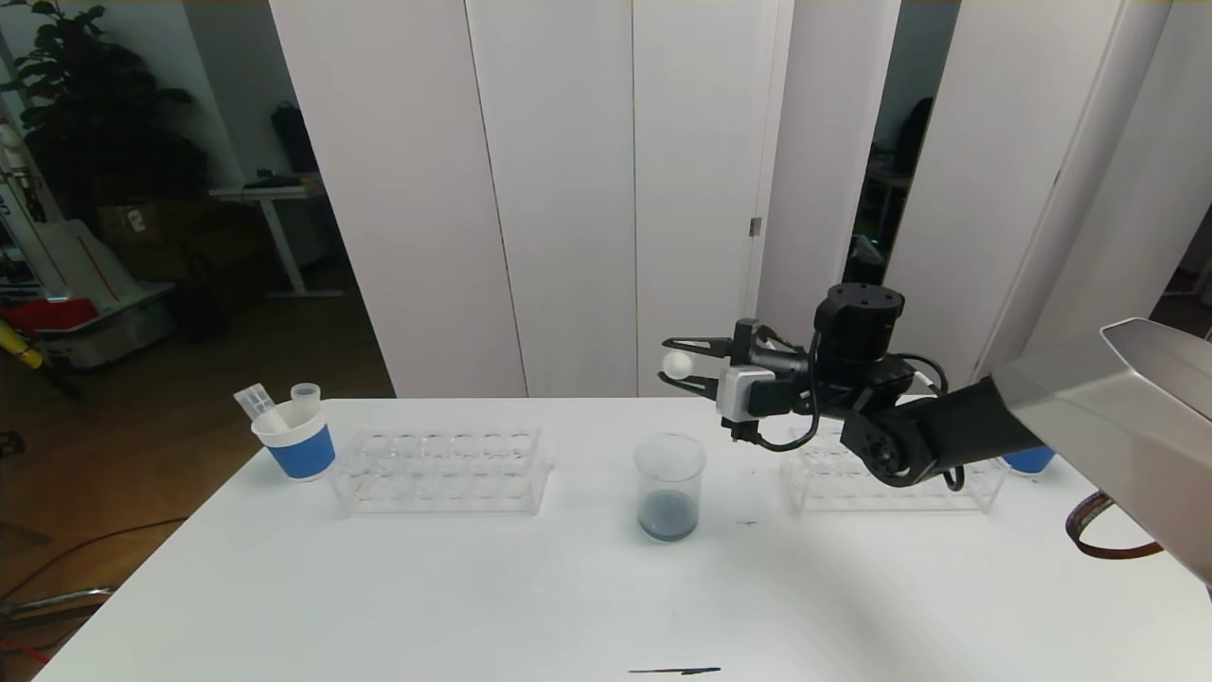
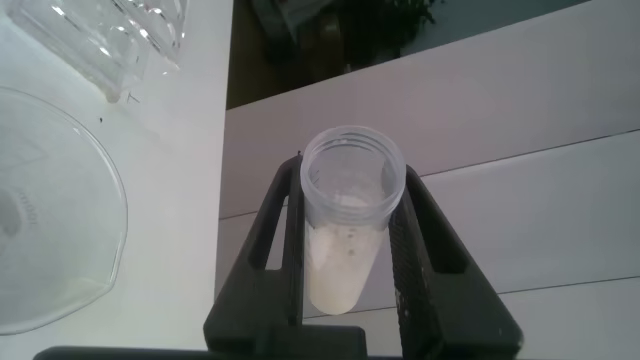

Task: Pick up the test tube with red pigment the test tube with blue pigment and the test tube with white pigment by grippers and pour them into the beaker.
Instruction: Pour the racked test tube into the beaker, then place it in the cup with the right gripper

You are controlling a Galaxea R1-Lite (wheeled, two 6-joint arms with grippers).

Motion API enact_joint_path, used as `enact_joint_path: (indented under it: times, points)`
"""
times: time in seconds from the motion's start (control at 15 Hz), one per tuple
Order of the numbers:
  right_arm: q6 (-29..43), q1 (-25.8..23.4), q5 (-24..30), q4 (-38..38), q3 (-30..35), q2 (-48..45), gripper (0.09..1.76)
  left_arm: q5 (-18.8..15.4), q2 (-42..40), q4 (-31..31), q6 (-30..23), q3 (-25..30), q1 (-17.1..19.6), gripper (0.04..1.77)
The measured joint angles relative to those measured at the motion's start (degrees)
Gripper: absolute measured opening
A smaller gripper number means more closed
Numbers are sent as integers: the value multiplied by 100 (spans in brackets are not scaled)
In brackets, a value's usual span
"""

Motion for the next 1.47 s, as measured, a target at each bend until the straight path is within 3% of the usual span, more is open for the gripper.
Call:
enact_joint_path:
  times: [0.4,1.47]
  points:
    - [-685,-174,119,-199,-77,146,57,0,0,0,-2,0,0,175]
    - [-1541,-119,106,-139,-791,621,58,-2,0,-2,-2,0,0,175]
